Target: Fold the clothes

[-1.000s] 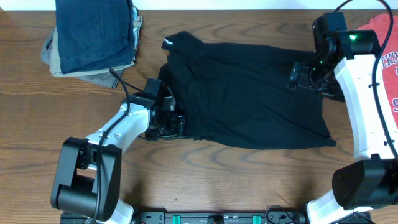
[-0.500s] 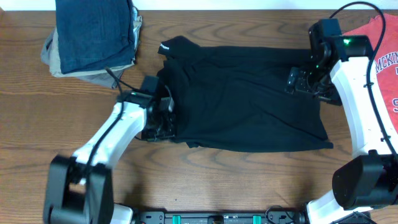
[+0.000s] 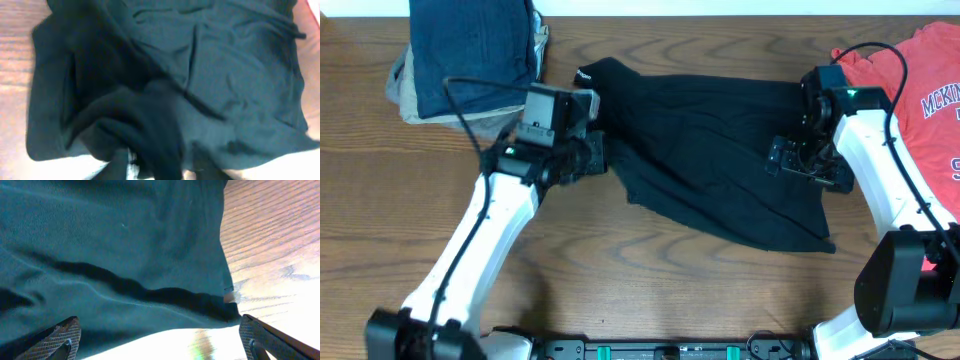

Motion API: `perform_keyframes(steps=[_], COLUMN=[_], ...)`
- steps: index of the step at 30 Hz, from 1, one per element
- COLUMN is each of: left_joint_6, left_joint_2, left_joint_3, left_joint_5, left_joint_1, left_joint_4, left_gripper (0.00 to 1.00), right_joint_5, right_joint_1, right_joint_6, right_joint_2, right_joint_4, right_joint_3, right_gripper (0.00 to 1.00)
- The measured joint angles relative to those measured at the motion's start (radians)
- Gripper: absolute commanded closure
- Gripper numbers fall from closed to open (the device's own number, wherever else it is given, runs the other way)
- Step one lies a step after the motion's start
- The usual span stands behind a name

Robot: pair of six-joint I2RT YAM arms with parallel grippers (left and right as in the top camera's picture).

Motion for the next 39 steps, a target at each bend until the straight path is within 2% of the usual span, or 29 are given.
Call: perform_keyframes(steps=[2,6,14,18,19,21,26,35,38,39], left_joint_6=[-0.001,0.000,-0.036,-0.044,-0.036,-0.030,-0.027,-0.042,-0.043,-0.048], left_joint_2=[0.046,0.134,0.160,0.119,0.110,0.104,0.106,0.163,0.187,0.200], left_joint_3=[0.000,0.000,0.000,0.000,0.000,-0.002,-0.062,-0.108,-0.108,-0.108], left_joint_5=[0.000,0.000,0.000,-0.003,-0.003,-0.003,-0.004,-0.003,-0.003,-0.003], left_joint_1=[0.000,0.000,0.000,0.000,0.000,0.000,0.000,0.000,0.000,0.000], left_joint_4=[0.030,0.028,-0.120,-0.248,-0.277,-0.317,-0.269,-0.132,-0.086,-0.071], left_gripper=[0.09,0.03,0.05,0.25,0.36,0.45,0.63,0.63,0.48,0.48], right_joint_5=[-0.003,-0.006,-0.007,-0.008,-0.008,-0.010,-0.011,-0.014,-0.014,-0.014], right_joint_1=[0.000,0.000,0.000,0.000,0.000,0.000,0.000,0.000,0.000,0.000], right_joint_6=[0.000,0.000,0.000,0.000,0.000,0.000,0.000,-0.001,-0.001,-0.001], right_joint_2=[0.000,0.000,0.000,0.000,0.000,0.000,0.000,0.000,0.000,0.000], right_joint_4=[0.002,0.001,0.001,0.000,0.000,0.000,0.003,-0.002,-0.002,-0.002], right_joint_3=[0.000,0.000,0.000,-0.001,-0.001,-0.001,-0.001,-0.002,-0.002,-0.002], right_gripper=[0.01,0.01,0.01,0.01,0.01,0.01,0.01,0.01,0.01,0.01])
